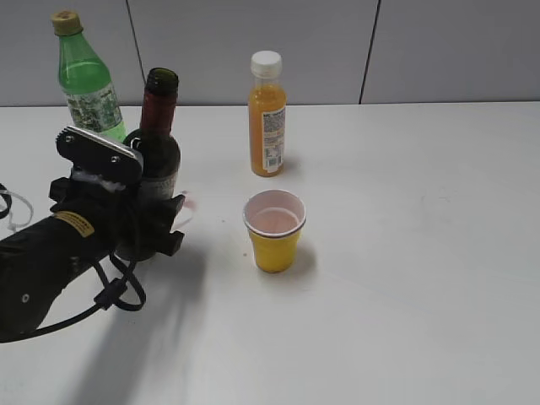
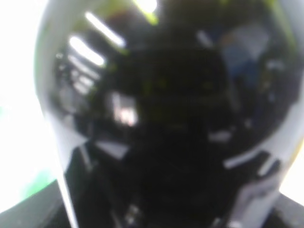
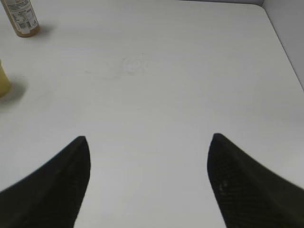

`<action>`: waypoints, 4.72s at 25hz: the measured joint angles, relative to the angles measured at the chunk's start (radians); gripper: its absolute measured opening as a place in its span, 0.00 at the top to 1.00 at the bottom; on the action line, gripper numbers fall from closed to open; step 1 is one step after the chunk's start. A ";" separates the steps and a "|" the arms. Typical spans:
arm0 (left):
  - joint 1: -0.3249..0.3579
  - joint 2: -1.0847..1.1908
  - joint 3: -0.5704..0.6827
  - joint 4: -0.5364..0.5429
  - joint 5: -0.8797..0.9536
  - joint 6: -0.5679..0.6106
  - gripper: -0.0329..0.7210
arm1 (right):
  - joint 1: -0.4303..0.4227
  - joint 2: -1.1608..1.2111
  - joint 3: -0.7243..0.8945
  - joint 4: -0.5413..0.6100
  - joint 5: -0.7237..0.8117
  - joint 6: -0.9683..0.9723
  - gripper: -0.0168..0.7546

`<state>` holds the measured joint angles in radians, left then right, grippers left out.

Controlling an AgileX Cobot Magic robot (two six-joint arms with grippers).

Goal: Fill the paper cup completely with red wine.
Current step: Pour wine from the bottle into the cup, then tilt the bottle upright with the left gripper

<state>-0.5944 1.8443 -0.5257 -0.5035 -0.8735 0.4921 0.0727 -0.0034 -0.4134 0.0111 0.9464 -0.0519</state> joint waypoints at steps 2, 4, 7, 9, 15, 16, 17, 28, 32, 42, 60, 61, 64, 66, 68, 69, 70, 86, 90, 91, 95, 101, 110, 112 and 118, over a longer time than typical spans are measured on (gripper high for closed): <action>0.000 -0.014 0.001 -0.038 0.018 0.057 0.22 | 0.000 0.000 0.000 0.000 -0.001 0.000 0.22; 0.000 -0.028 0.001 -0.091 0.015 0.126 0.22 | 0.000 0.000 0.000 0.000 -0.001 0.000 0.22; 0.000 -0.036 0.001 -0.174 0.014 0.231 0.22 | 0.000 0.000 0.000 0.000 -0.001 0.000 0.22; 0.000 -0.037 0.001 -0.201 0.018 0.273 0.22 | 0.000 0.000 0.000 0.000 -0.001 0.000 0.22; -0.001 -0.049 0.001 -0.233 0.022 0.339 0.22 | 0.000 0.000 0.000 0.000 -0.001 -0.001 0.22; -0.004 -0.049 0.001 -0.244 0.022 0.355 0.22 | 0.000 0.000 0.000 0.000 -0.001 -0.001 0.22; -0.008 -0.049 0.001 -0.260 0.022 0.371 0.22 | 0.000 0.000 0.000 0.000 -0.001 -0.001 0.22; -0.109 -0.049 0.001 -0.332 -0.003 0.531 0.22 | 0.000 0.000 0.000 0.000 -0.001 0.001 0.22; -0.109 -0.049 0.001 -0.342 -0.021 0.606 0.22 | 0.000 0.000 0.000 0.000 -0.001 0.001 0.22; -0.110 -0.050 -0.076 -0.465 -0.036 0.890 0.22 | 0.000 0.000 0.000 0.000 -0.001 -0.001 0.22; -0.110 -0.050 -0.078 -0.492 -0.141 1.202 0.22 | 0.000 0.000 0.000 0.001 -0.001 0.000 0.22; -0.110 -0.050 -0.078 -0.486 -0.141 1.207 0.22 | 0.000 0.000 0.000 0.001 -0.001 0.000 0.22; -0.110 -0.050 -0.078 -0.479 -0.136 1.220 0.22 | 0.000 0.000 0.000 0.001 -0.001 0.000 0.22; -0.110 -0.050 -0.078 -0.477 -0.128 1.223 0.22 | 0.000 0.000 0.000 0.001 -0.001 0.000 0.22; -0.110 -0.050 -0.078 -0.473 -0.127 1.228 0.22 | 0.000 0.000 0.000 0.001 -0.001 0.000 0.22; -0.110 -0.050 -0.078 -0.472 -0.127 1.236 0.22 | 0.000 0.000 0.000 0.001 -0.001 0.000 0.22; -0.110 -0.050 -0.078 -0.471 -0.127 1.251 0.22 | 0.000 0.000 0.000 0.001 -0.001 0.000 0.22; -0.110 0.008 -0.079 -0.406 -0.138 1.342 0.22 | 0.000 0.000 0.000 0.001 -0.001 0.001 0.22; -0.110 0.011 -0.079 -0.405 -0.146 1.368 0.22 | 0.000 0.000 0.000 0.001 -0.001 0.001 0.22; -0.110 0.013 -0.079 -0.405 -0.155 1.378 0.22 | 0.000 0.000 0.000 0.001 -0.001 0.001 0.22; -0.110 0.029 -0.079 -0.401 -0.186 1.404 0.22 | 0.000 0.000 0.000 0.001 -0.001 0.001 0.22; -0.110 0.039 -0.079 -0.398 -0.197 1.443 0.22 | 0.000 0.000 0.000 0.001 0.000 0.001 0.22; -0.110 0.045 -0.151 -0.444 -0.196 1.550 0.22 | 0.000 0.000 0.000 0.001 -0.001 0.001 0.22; -0.110 0.048 -0.153 -0.446 -0.198 1.567 0.22 | 0.000 0.000 0.000 0.001 -0.001 0.001 0.22; -0.110 0.063 -0.153 -0.451 -0.198 1.620 0.22 | 0.000 0.000 0.000 0.001 -0.001 0.001 0.22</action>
<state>-0.7044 1.9073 -0.6791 -0.9548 -1.0713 2.1124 0.0727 -0.0034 -0.4134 0.0118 0.9454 -0.0510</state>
